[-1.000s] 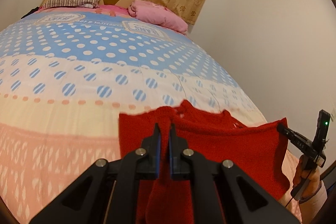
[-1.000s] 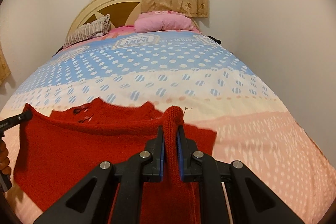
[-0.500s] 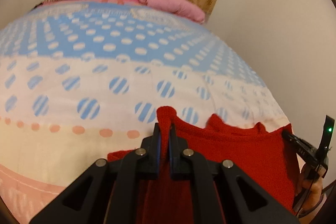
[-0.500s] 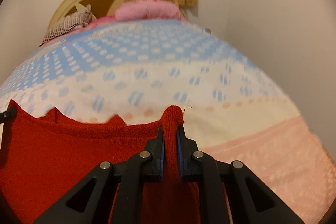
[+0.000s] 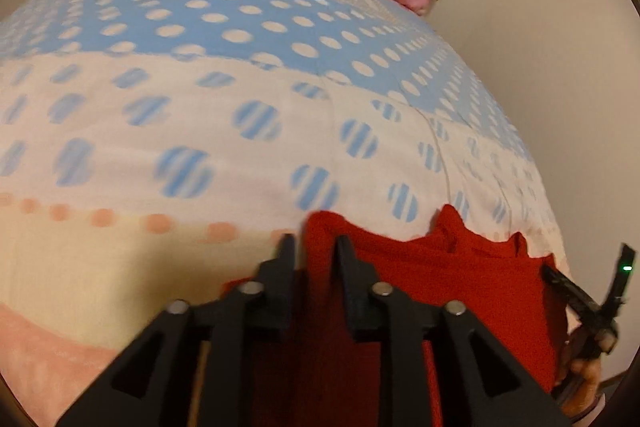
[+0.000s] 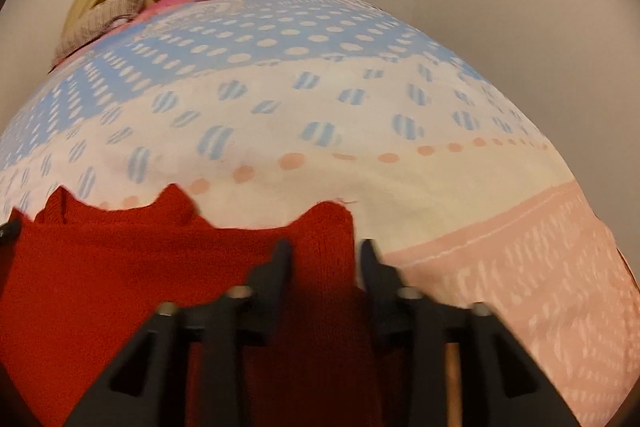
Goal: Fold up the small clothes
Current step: 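Open both grippers and release the hem onto the collar edge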
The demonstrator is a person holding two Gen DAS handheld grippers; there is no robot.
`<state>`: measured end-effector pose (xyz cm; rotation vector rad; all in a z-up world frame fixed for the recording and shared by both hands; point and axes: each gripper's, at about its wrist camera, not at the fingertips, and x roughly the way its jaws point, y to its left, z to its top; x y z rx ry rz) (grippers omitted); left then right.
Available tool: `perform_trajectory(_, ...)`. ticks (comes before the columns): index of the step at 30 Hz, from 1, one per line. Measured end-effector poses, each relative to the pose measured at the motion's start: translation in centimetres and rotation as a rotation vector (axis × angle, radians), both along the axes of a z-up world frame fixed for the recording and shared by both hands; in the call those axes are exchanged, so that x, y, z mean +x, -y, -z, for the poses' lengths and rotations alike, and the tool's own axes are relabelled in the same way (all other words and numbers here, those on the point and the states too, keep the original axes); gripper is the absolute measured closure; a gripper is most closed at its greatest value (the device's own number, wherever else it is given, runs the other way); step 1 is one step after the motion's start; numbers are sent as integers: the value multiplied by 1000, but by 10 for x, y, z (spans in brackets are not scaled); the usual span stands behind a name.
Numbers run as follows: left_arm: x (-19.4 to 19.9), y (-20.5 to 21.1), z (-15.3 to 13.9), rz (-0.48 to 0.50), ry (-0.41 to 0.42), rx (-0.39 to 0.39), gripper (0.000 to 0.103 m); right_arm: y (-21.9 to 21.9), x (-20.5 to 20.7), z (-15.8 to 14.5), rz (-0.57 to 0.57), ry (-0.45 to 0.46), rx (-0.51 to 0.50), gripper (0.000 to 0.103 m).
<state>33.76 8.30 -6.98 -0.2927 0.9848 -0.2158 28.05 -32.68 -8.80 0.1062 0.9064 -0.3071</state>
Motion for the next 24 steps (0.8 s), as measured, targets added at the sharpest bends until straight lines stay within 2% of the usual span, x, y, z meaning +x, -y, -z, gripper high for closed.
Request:
perform_trajectory(1,-6,-3,-7,-5,25,23,76,7,-5,-8,-19,23,75,59)
perform_trajectory(3,-26,-9,-25,21,89,79,75,18,-32,-32,-15,144,160,59)
perform_trajectory(5,-47,-11,-36,41,121,136,72,28,-74,-62,28,298,197,56)
perform_trajectory(7,-73,-11,-42,63,150,165,72,27,-105,-78,59,351,177,56)
perform_trajectory(9,-101,-6,-42,76,159,156,72,11,-133,-81,40,306,118,60)
perform_trajectory(11,-133,6,-39,110,167,121,72,-10,-158,-75,3,279,93,85)
perform_trajectory(12,-144,12,-38,117,171,121,72,-22,-168,-69,-14,257,91,88)
perform_trajectory(17,-191,45,-21,134,179,164,72,-64,-206,-35,-54,212,76,88)
perform_trajectory(22,-197,59,-6,117,169,222,70,-73,-214,-4,-47,127,83,88)
perform_trajectory(24,-200,61,-4,112,184,247,68,-72,-220,3,-42,137,86,88)
